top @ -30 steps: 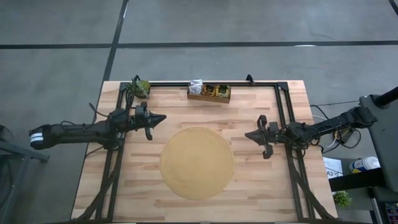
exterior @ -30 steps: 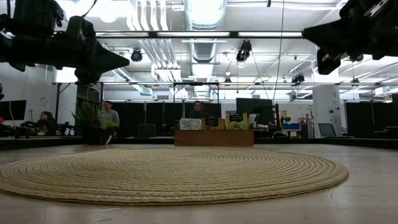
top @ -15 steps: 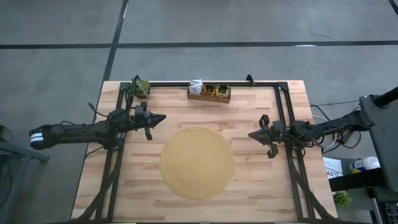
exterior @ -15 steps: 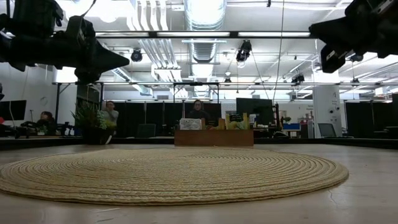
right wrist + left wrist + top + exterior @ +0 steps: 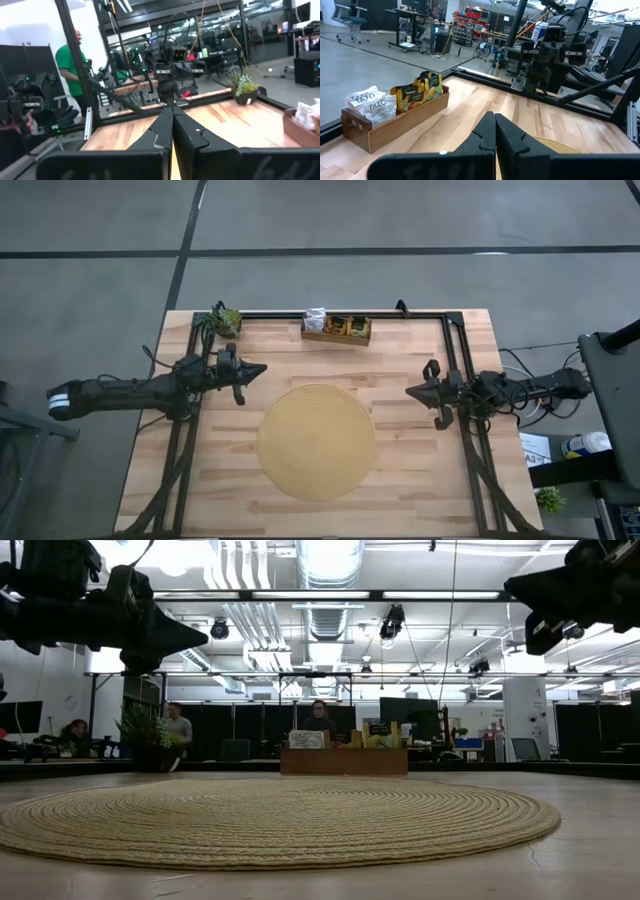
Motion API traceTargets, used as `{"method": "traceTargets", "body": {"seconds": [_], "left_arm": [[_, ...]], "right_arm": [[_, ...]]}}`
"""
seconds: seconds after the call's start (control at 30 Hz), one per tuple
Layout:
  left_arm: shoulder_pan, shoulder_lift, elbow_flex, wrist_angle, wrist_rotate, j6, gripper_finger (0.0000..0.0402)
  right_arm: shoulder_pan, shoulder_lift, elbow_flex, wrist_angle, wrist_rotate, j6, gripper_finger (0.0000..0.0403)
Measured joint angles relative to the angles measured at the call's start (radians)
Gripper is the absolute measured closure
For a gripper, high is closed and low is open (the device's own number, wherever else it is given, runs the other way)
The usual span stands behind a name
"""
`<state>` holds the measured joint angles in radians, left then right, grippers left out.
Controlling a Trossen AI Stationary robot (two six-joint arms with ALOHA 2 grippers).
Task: Pick & Place Tea
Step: Return to Home Position
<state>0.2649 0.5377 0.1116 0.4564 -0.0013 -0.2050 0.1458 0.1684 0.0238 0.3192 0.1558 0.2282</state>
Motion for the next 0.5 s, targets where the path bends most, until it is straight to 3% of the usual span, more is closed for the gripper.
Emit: {"method": "traceTargets", "body": {"seconds": [0.33, 0.5], "left_arm": [[0.000, -0.011, 0.000, 0.000, 0.000, 0.001, 0.0402], [0.000, -0.034, 0.000, 0.000, 0.003, 0.036, 0.0402]], "right_arm": [[-0.029, -0.169, 0.000, -0.247, -0.040, 0.000, 0.0394], [-0.029, -0.164, 0.001, -0.290, -0.093, -0.010, 0.0394]]}}
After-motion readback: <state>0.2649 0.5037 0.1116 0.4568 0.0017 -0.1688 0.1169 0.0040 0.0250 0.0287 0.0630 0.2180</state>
